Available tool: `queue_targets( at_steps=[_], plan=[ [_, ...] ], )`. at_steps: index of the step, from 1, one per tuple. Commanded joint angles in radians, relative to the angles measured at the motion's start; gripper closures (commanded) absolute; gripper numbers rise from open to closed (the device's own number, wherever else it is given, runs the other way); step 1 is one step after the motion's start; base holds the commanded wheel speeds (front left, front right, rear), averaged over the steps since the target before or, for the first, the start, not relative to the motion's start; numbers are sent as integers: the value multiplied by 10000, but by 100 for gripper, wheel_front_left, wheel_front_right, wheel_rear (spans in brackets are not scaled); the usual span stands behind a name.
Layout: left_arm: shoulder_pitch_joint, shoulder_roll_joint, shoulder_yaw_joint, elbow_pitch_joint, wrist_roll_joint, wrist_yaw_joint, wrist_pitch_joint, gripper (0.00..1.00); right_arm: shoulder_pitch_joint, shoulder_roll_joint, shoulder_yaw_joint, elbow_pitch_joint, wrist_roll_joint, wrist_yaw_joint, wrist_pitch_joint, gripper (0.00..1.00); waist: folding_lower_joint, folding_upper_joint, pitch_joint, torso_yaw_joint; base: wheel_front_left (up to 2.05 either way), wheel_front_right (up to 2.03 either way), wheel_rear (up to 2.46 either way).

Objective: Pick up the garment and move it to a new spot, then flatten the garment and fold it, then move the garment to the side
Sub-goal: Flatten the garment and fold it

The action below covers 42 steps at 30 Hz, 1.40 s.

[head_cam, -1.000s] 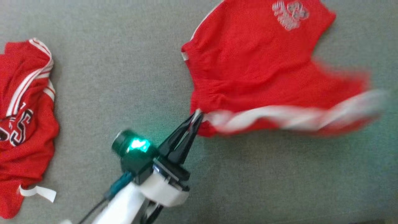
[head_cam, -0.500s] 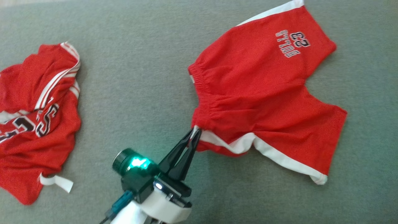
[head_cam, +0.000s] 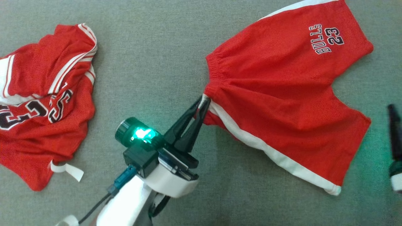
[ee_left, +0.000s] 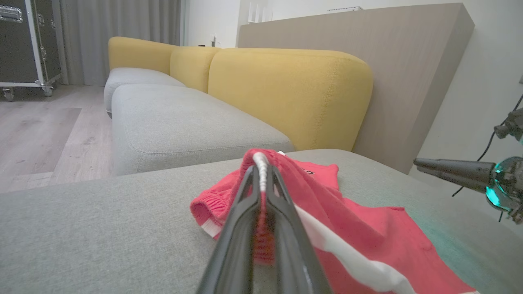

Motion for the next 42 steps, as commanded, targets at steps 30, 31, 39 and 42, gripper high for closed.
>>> queue_targets(
  at_steps=[30, 31, 39, 42],
  plan=[
    [-930, -252, -479, 49, -73, 15, -22, 100, -3247, -682, 1357, 3624, -3405, 67, -1518, 0, -1, -1, 352, 319, 0, 0, 0],
    [-942, -294, -504, 82, -54, 15, -22, 100, -3078, -653, 1318, 3557, -3449, 67, -1557, 0, -1, -1, 360, 324, 0, 0, 0],
    [-746, -524, -165, 122, 82, 15, -23, 100, -485, -168, 1160, 1770, -3305, 67, -1733, 0, -1, -1, 306, -61, 0, 0, 0],
    [-708, -538, -116, 151, 118, 15, -23, 100, -105, -51, 1356, 1537, -3164, 67, -1526, 0, -1, -1, 285, -205, 0, 0, 0]
  ],
)
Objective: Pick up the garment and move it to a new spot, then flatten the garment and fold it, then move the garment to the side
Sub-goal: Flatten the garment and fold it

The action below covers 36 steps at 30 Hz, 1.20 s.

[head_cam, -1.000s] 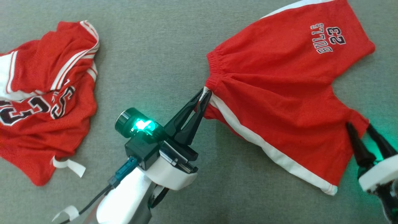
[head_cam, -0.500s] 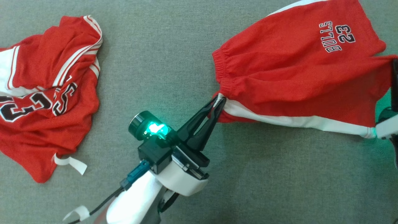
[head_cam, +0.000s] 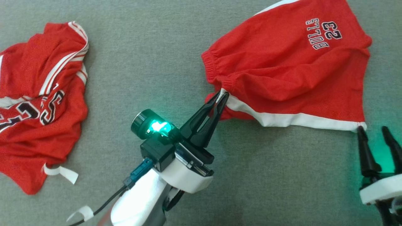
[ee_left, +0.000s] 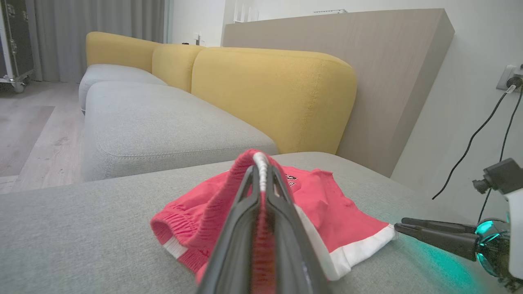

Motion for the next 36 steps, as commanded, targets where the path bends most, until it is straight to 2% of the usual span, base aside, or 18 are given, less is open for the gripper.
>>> queue_targets(
  at_steps=[1, 6, 7, 8, 9, 10, 11, 12, 15, 19, 22, 27, 29, 30, 36],
  plan=[
    [-41, 6, 293, -265, 101, 15, -23, 100, -123, -137, 203, -357, 57, 67, 19, 0, 1, -1, -17, -47, 0, 0, 0],
    [-130, 101, 70, -166, 100, 15, -23, 100, -431, -5, 520, 141, 161, 67, 260, 0, 1, -1, -39, -83, 0, 0, 0],
    [-147, 124, 34, -158, 90, 15, -23, 100, -485, -11, 576, 257, 163, 67, 287, 4, 1, -1, -42, -65, 0, 0, 0],
    [-166, 151, 2, -151, 84, 15, -23, 100, -528, -11, 617, 364, 168, 67, 303, 13, 1, -1, -44, -44, 0, 0, 0],
    [-182, 176, -17, -146, 75, 15, -23, 100, -561, -10, 660, 452, 184, 67, 314, 28, 1, -1, -46, -25, 0, 0, 0],
    [-192, 192, -18, -145, 66, 15, -23, 100, -583, -17, 701, 525, 194, 67, 322, 55, 1, -1, -53, -10, 0, 0, 0],
    [-195, 203, -9, -144, 56, 15, -23, 100, -597, -26, 736, 582, 197, 67, 313, 73, 1, -1, -62, 0, 0, 0, 0],
    [-191, 209, 1, -142, 49, 15, -23, 100, -594, -48, 783, 637, 192, 67, 333, 100, 1, -1, -73, 10, 0, 0, 0],
    [-149, 224, 48, -125, 37, 15, -23, 100, -544, -116, 835, 597, 243, 67, 299, 100, 1, -1, -154, -10, 0, 0, 0],
    [166, 433, 138, -311, 240, 15, -23, 100, -372, -297, 309, -232, 771, 67, 223, 100, 1, -1, -531, -233, 0, 0, 0],
    [601, 768, 157, -493, 457, 15, -23, 100, -111, -506, -237, -1151, 1476, 67, 538, 100, 1, -1, -893, -400, 0, 0, 0],
    [1377, 1483, -215, -676, 617, 15, -23, 100, 568, -964, -1329, -2740, 1880, 67, 1330, 100, 1, -1, -1384, -517, 0, 0, 0],
    [1516, 1551, -247, -816, 531, 15, -23, 100, 697, -975, -1569, -3118, 1999, 67, 1425, 100, 1, -1, -1450, -516, 0, 0, 0],
    [1820, 1619, -276, -1200, 129, 15, -23, 100, 948, -948, -1996, -3824, 2306, 67, 1698, 100, 1, -1, -1552, -522, 0, 0, 0],
    [2027, 1792, -700, -1829, -705, 15, -23, 100, 1033, -1176, -2634, -4626, 2469, 67, 2552, 100, 1, -1, -1601, -385, 0, 0, 0]
  ],
)
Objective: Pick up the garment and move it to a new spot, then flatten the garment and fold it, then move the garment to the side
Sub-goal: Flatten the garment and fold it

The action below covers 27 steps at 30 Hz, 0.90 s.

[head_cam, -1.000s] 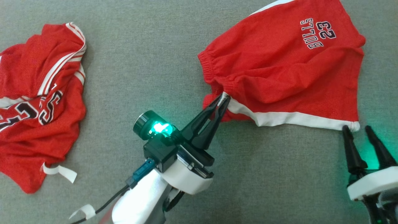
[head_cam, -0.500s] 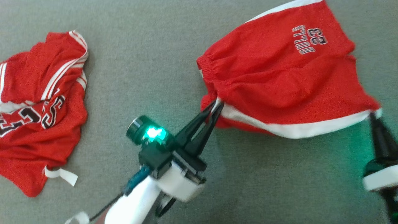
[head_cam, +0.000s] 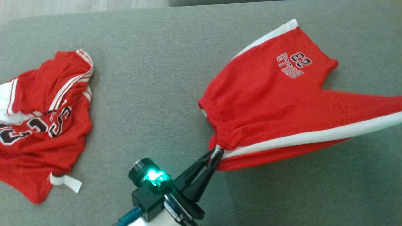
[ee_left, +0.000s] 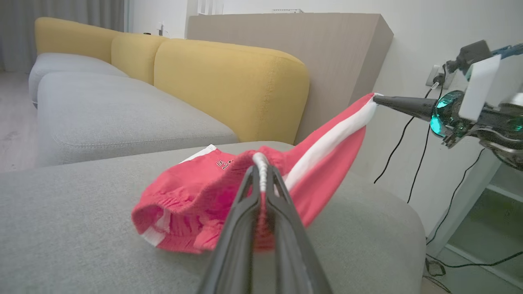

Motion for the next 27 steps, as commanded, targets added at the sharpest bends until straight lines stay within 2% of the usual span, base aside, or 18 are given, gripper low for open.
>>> queue_targets(
  at_steps=[1, 3, 12, 18, 24, 26, 27],
  plan=[
    [-311, 113, 204, -335, -138, 17, -23, 100, -292, -416, 3, -286, -23, 67, 138, 100, 1, -1, 64, 105, 0, 0, 0],
    [-626, 11, -5, -135, -352, 17, -23, 100, -718, -430, 73, -14, 37, 67, 443, 100, 1, -1, 225, 249, 0, 0, 0],
    [-2548, -1102, -539, 1684, -2077, 17, -23, 100, -3498, -1022, 1183, 2398, -321, 67, 1399, 100, 1, -1, 1112, 1096, 0, 0, 0],
    [-3279, -1514, -54, 2603, -2389, 17, -23, 100, -5294, -1402, 2067, 3666, -455, 67, 1720, 100, 1, -1, 1493, 1369, 0, 0, 0],
    [-3935, -1831, 368, 3205, -2448, 17, -23, 100, -7355, -1362, 3097, 5167, -715, 67, 1692, 100, 1, -1, 1921, 1443, 0, 0, 0],
    [-4130, -1891, 364, 3411, -2512, 17, -23, 72, -7964, -1353, 3371, 5717, -807, 67, 1570, 100, 1, -1, 2036, 1478, 0, 0, 0],
    [-4216, -1915, 368, 3512, -2537, 17, -23, 65, -8227, -1343, 3517, 5977, -833, 67, 1498, 100, 1, -1, 2080, 1493, 0, 0, 0]
  ],
)
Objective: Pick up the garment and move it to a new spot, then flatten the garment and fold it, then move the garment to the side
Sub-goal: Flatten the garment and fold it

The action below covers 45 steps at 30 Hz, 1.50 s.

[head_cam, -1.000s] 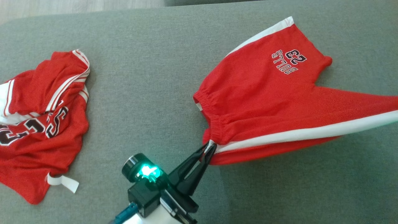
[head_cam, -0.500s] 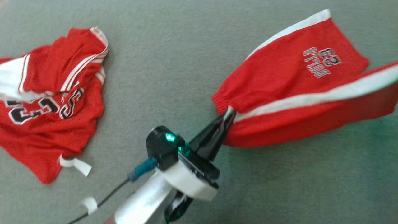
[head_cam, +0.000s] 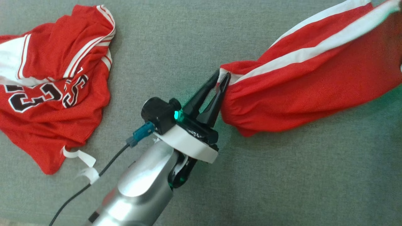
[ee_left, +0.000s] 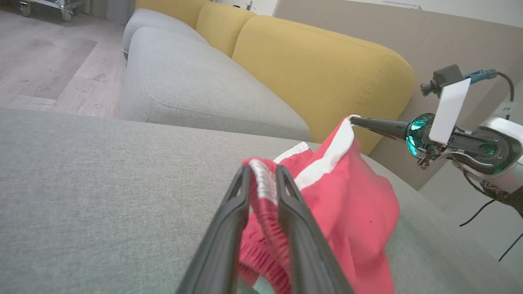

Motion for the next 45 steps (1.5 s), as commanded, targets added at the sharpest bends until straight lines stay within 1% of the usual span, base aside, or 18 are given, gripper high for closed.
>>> queue_targets(
  at_steps=[1, 2, 3, 4, 5, 9, 12, 13, 16, 18, 22, 26, 29, 30, 31, 32, 37, 45],
  plan=[
    [-255, 50, 296, -175, -96, 15, -23, 57, -304, -239, 241, -121, -54, 67, -155, 100, -2, 0, 92, 39, 0, 0, 0],
    [-309, 32, 307, -80, -155, 15, -23, 41, -528, -213, 401, 120, -68, 67, -273, 100, -2, 0, 123, 47, 0, 0, 0],
    [-361, 17, 310, -1, -179, 15, -23, 0, -721, -189, 588, 321, -42, 67, -413, 100, -2, 0, 150, 57, 0, 0, 0],
    [-388, 4, 333, 74, -201, 15, -23, 0, -875, -154, 721, 510, 11, 67, -588, 57, -2, 0, 169, 74, 0, 0, 0],
    [-391, -6, 406, 159, -201, 15, -23, 0, -986, -131, 850, 638, 59, 67, -816, 0, -2, 0, 176, 94, 0, 0, 0],
    [-248, -30, 899, 45, 180, 89, -23, 0, -877, -382, 1272, 810, 626, 67, -1490, 0, -2, 0, 193, 183, 0, 0, 0],
    [171, -33, 1472, -729, 807, 532, -23, 0, -361, -922, 1384, 791, 850, 67, -1807, 0, -2, 0, 174, 210, 0, 0, 0],
    [171, -33, 1472, -729, 807, 532, -23, 0, -361, -922, 1384, 791, 850, 67, -1807, 0, -2, 0, 174, 210, 0, 0, 0],
    [814, -35, 1977, -1815, 1793, 1090, -23, 0, 241, -1410, 1306, 920, 693, 67, -2113, 0, -2, 0, 137, 261, 0, 0, 0],
    [1292, -35, 2163, -2607, 2414, 1396, -23, 0, 534, -1567, 1124, 1163, 502, 67, -2372, 0, -2, 0, 112, 344, 0, 0, 0],
    [2040, -36, 2376, -4012, 3753, 2290, -23, 0, 896, -1737, 1073, 1859, -178, 67, -2724, 0, -2, 0, 48, 631, 0, 0, 0],
    [2503, -36, 2163, -4512, 5059, 3220, -23, 0, 983, -1803, 1018, 2931, -704, 67, -2872, 0, -2, 0, -79, 1031, 0, 0, 0],
    [2693, -36, 1865, -4697, 5392, 3648, -23, 0, 1008, -1703, 1009, 3762, -570, 67, -2576, 0, -2, 0, -206, 1299, 0, 0, 0],
    [2737, -36, 1795, -4765, 5392, 3746, -23, 0, 1030, -1671, 1093, 3938, -458, 67, -2430, 11, -2, 0, -242, 1365, 0, 0, 0],
    [2772, -37, 1738, -4796, 5404, 3807, -23, 0, 1060, -1648, 1272, 3991, -305, 67, -2302, 58, -2, 0, -276, 1407, 0, 0, 0],
    [2792, -37, 1705, -4811, 5436, 3857, -23, 0, 1085, -1651, 1481, 3966, -108, 67, -2195, 100, -2, 0, -303, 1420, 0, 0, 0],
    [2851, 2, 1651, -4617, 5872, 3959, -23, 0, 949, -1801, 1840, 3920, 565, 67, -2665, 100, -2, 0, -528, 1126, 0, 0, 0],
    [3149, 330, 1951, -4592, 5800, 3862, -23, 0, 1365, -2110, 1698, 4390, 1036, 67, -3401, 100, -2, 0, -968, -104, 0, 0, 0]
  ],
)
